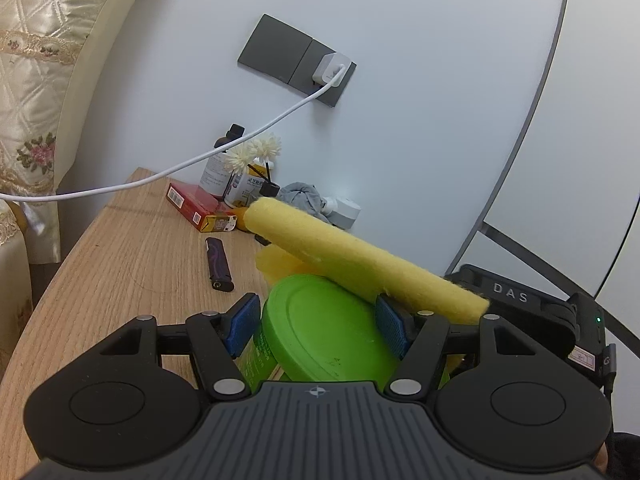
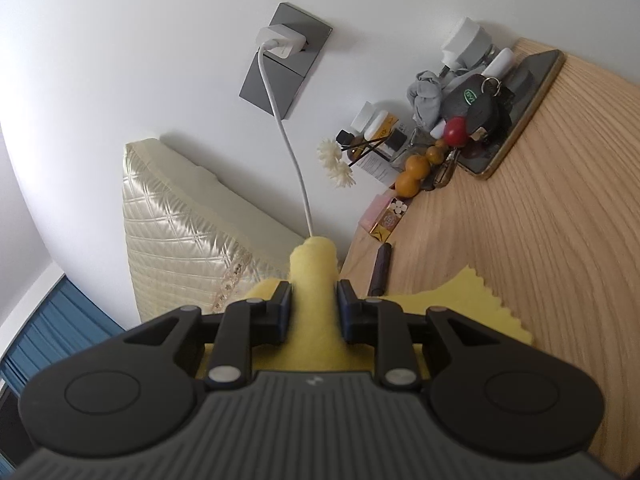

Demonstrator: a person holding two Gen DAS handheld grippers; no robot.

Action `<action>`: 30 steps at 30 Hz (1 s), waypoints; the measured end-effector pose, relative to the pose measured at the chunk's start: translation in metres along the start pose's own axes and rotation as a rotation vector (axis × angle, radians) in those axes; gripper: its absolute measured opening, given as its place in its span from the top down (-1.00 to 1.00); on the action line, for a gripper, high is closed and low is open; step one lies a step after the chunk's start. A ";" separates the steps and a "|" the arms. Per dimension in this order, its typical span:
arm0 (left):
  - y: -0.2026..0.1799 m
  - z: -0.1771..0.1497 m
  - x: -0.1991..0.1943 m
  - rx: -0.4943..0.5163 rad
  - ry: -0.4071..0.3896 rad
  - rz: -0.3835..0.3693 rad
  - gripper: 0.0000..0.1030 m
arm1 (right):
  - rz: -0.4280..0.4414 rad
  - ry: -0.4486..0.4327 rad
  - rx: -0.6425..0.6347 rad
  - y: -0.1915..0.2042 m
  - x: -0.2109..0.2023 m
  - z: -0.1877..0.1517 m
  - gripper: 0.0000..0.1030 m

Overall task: Clean container
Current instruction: 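Rub the cloth across the canister lid and side with the right gripper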

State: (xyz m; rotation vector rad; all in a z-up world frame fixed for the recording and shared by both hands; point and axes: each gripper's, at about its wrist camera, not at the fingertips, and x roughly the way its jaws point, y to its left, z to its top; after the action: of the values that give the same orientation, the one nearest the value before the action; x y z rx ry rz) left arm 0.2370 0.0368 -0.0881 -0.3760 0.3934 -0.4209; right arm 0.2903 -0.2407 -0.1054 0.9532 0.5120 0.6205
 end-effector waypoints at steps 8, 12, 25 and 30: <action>-0.002 -0.002 -0.001 -0.009 -0.008 0.011 -0.33 | 0.005 -0.035 0.043 -0.003 -0.042 -0.010 0.52; -0.002 -0.001 -0.001 -0.013 -0.010 0.013 -0.33 | -0.005 -0.061 0.051 0.001 -0.055 -0.019 0.51; 0.002 -0.001 0.001 -0.007 -0.007 -0.006 -0.33 | 0.002 -0.051 0.035 -0.002 -0.022 -0.006 0.47; 0.001 -0.001 -0.003 -0.001 -0.012 -0.002 -0.33 | 0.005 -0.052 0.026 -0.002 -0.019 -0.005 0.48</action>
State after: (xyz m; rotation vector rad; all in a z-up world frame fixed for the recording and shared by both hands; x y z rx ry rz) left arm 0.2340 0.0393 -0.0888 -0.3800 0.3814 -0.4203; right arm 0.2740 -0.2513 -0.1075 0.9930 0.4721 0.5936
